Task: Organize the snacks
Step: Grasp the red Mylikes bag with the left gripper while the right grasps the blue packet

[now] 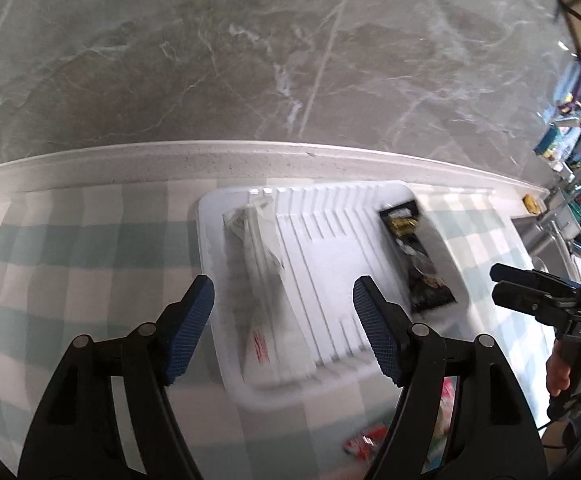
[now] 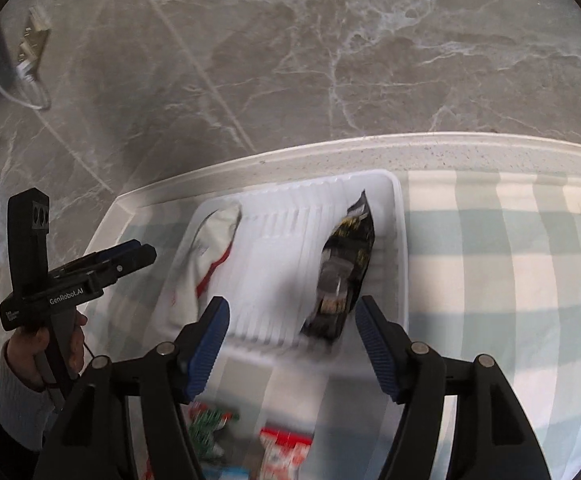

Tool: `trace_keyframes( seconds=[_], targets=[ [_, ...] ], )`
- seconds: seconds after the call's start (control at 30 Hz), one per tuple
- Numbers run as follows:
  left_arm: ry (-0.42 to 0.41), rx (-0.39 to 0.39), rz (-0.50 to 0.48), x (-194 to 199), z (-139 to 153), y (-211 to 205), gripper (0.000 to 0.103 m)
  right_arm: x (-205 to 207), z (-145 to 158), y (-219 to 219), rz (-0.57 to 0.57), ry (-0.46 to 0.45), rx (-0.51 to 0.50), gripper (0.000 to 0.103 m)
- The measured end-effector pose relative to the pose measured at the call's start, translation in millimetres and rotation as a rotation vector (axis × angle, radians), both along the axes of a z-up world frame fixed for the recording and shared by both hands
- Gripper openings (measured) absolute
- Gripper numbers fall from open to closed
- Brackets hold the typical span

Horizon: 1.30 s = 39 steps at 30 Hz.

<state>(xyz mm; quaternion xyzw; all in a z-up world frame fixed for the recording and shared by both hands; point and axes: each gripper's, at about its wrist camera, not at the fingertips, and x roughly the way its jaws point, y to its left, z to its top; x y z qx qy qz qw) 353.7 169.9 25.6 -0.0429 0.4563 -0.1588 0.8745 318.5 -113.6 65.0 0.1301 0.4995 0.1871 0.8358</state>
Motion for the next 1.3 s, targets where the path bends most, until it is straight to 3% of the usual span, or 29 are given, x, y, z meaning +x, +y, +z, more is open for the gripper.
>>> trace_keyframes(
  seconds=[0.13, 0.33, 0.63, 1.13, 1.3],
  targets=[
    [0.015, -0.018, -0.021, -37.9, 6.8, 2.5, 0.071, -36.1, 7.4, -4.9, 0.016, 0.000, 0.009, 0.069],
    [0.083, -0.013, -0.074, -103.9, -8.2, -7.0, 0.071, -89.3, 11.9, -1.8, 0.054, -0.001, -0.014, 0.071],
    [0.169, 0.000, -0.144, -180.3, -30.1, -25.4, 0.071, -146.5, -7.7, 23.7, 0.149, 0.050, -0.035, 0.072],
    [0.216, 0.069, -0.169, -198.6, -61.3, -41.4, 0.071, -154.7, -34.1, 52.5, 0.193, 0.093, -0.067, 0.071],
    [0.227, 0.074, -0.178, -196.4, -70.7, -46.4, 0.071, -148.8, -42.5, 54.7, 0.191, 0.120, -0.068, 0.063]
  ],
)
